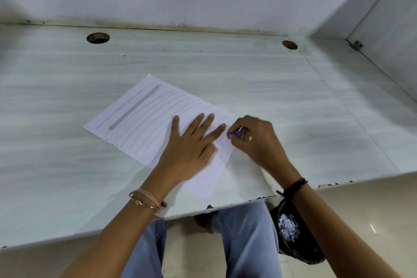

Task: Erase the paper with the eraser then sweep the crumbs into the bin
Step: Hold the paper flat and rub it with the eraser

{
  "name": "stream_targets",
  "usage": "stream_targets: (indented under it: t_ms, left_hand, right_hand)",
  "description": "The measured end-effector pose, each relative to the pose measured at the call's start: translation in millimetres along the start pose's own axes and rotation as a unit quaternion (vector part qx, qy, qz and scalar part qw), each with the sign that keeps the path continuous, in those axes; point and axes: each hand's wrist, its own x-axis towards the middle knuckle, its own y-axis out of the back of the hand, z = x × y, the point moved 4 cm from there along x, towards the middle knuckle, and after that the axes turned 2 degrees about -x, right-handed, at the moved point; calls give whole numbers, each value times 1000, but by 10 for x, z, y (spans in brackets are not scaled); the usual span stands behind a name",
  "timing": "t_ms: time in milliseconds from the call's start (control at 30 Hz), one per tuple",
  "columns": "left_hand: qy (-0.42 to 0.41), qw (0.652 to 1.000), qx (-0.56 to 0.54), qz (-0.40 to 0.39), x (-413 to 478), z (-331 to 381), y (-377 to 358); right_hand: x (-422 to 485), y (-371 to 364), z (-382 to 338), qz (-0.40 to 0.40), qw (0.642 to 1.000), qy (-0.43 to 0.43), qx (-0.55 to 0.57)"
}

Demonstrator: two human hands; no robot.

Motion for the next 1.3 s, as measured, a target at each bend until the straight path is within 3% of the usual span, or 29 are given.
stream_targets:
  t_ms: [167,367,533,700,900,1067,1200,1300]
  left_hand:
    - [-3,1000,9,-4,5,4,18]
    - [-2,1000,4,4,4,1,3]
    - [0,1000,4,-2,7,2,6]
    - [0,1000,0,9,4,4,5]
    - [-1,1000,5,8,11,1,4]
    - [-1,1000,1,11,14,1,-4]
    - [-2,1000,3,2,12,2,2]
    - [-2,1000,3,3,13,7,3]
  right_hand:
    - [177,178,279,41,997,-67,7]
    - [3,13,17,-32,999,-3,12]
    - [219,245,352,42,996,-75,-13]
    - [26,23,48,-24,1000,-7,-1]
    - [243,194,313,50,996,-73,-21]
    - [39,17,63,-15,999,-29,14]
    - [189,168,333,52,994,-88,26]
    - [179,104,219,43,997,-67,11]
